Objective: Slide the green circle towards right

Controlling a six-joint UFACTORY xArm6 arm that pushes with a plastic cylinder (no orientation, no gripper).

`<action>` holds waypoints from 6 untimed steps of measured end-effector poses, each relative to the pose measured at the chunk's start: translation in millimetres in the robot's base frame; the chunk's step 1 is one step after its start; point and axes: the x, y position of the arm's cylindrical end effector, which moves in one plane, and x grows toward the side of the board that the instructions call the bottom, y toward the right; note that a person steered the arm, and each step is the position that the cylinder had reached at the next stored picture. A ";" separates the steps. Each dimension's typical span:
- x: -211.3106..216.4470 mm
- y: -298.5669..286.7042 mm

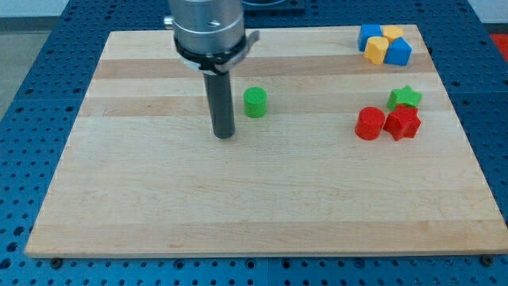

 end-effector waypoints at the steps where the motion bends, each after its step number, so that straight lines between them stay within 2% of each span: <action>1: -34.4 -0.8; 2: -59.6 -0.8; 3: -62.1 10.7; 6: -32.2 24.5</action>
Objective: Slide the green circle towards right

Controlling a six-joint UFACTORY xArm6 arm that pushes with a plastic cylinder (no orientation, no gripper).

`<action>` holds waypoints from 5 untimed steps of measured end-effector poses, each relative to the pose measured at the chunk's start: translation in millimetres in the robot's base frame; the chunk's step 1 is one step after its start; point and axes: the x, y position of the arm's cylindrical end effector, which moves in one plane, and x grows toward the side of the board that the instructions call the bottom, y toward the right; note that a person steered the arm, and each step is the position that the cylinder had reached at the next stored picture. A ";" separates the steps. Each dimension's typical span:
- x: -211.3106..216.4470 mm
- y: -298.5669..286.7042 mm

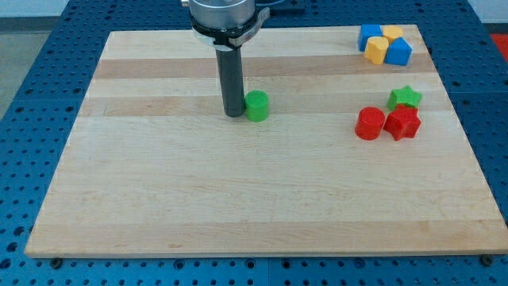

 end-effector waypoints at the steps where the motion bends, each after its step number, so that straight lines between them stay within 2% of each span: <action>1: -0.1 22.0; 3: -17.6 62.1; 5: -38.6 63.0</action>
